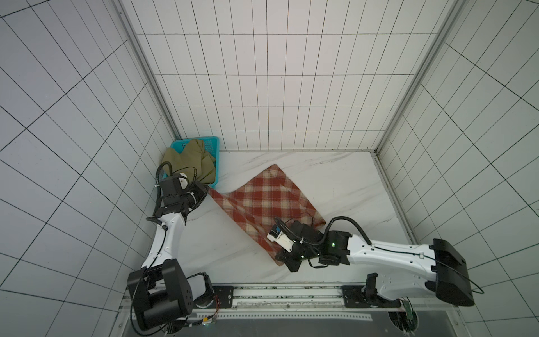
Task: Fold and stack skirts
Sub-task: Fold the skirt at the center of the table.
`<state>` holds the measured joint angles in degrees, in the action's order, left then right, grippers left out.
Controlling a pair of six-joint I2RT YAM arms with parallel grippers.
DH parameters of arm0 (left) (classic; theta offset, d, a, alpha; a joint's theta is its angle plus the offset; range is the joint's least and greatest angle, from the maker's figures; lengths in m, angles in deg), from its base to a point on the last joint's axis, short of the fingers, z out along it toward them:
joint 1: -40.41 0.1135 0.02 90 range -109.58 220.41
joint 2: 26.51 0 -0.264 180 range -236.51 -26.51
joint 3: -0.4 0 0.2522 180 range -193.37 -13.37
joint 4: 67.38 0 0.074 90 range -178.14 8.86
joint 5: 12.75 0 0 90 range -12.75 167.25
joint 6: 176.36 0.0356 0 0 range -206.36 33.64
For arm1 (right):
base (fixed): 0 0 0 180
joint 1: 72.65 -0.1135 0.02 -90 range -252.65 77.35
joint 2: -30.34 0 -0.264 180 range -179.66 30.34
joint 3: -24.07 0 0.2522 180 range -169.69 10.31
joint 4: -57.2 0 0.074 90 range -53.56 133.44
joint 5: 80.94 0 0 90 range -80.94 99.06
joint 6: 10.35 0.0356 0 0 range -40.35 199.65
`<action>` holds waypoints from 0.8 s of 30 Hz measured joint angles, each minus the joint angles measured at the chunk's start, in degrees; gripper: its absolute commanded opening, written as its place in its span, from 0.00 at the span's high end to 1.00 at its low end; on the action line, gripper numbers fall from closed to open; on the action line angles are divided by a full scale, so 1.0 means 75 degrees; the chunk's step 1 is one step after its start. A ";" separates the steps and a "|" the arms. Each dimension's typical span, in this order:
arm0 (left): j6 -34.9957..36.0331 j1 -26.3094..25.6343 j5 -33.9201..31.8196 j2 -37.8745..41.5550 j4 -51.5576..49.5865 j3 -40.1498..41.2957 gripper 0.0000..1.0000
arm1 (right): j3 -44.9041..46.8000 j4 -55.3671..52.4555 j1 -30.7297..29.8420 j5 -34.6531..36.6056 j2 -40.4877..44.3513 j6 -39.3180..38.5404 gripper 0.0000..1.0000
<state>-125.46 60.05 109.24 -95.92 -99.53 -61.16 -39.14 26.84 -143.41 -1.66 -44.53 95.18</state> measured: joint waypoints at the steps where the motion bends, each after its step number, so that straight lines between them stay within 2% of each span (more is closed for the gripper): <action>1: 0.0047 0.0061 0.0000 0.0041 -0.0087 -0.0006 1.00 | 0.0000 0.0070 -0.0032 -0.0041 -0.0003 0.0017 1.00; 8: 0.0184 0.0134 -0.0017 0.0157 -0.0458 -0.0402 1.00 | 0.0003 0.0673 -0.0166 -0.0481 0.0009 0.0160 1.00; 11: 0.0125 -0.0146 -0.0280 0.0137 -0.0458 -0.0583 1.00 | 0.0017 0.0968 -0.0076 -0.0755 0.0154 0.0254 1.00; 17: -0.0026 -0.1827 -0.1207 -0.0516 0.0073 -0.1451 1.00 | 0.0318 0.1370 0.0877 -0.1614 0.0915 0.0481 1.00; 24: -0.0309 -0.3104 -0.2049 -0.1973 0.0886 -0.1839 1.00 | 0.1676 0.1859 0.2343 -0.2570 0.1562 0.0933 1.00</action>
<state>-127.77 36.78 93.87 -110.71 -92.89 -74.95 -26.57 40.78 -125.83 -20.94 -32.82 102.17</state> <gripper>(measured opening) 0.049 0.047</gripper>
